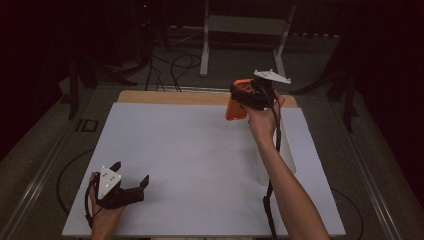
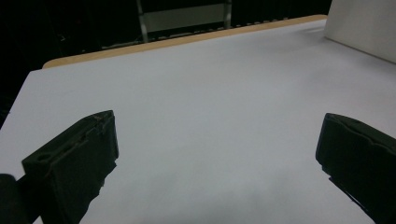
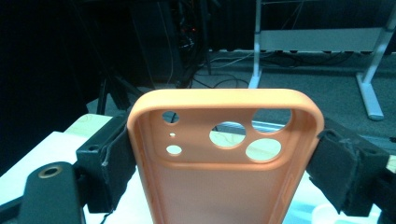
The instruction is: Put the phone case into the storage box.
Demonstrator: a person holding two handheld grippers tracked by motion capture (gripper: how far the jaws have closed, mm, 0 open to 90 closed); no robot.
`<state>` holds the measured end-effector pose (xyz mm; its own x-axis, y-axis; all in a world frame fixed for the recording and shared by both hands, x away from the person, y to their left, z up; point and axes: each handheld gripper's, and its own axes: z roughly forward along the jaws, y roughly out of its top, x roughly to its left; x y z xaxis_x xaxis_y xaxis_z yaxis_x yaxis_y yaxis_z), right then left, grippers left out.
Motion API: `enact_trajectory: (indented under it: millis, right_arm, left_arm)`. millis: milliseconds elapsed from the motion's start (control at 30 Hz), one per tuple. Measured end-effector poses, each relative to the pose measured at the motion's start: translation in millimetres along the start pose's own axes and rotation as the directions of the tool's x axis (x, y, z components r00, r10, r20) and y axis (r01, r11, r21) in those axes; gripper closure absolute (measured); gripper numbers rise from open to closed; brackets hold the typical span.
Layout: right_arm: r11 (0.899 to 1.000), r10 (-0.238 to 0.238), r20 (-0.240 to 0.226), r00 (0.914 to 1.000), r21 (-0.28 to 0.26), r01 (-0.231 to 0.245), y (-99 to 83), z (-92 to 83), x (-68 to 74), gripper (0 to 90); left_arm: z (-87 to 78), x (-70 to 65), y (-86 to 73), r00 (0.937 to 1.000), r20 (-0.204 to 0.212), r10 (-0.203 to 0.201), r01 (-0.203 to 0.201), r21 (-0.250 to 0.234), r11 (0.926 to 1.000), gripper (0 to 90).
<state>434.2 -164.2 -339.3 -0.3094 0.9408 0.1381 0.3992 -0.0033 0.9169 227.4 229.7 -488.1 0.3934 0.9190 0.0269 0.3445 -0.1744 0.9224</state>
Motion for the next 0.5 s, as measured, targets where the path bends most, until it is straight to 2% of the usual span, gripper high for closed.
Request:
enact_trajectory:
  millis: [500]
  right_arm:
    - [1.000, 0.002, 0.038, 0.9993, -0.005, -0.001, 7.8, -0.1, -10.5, 16.2]
  left_arm:
    - [-0.3, 0.2, 0.0, 1.0000, -0.002, 0.000, 0.000, 0.000, 1.0000, 0.1]
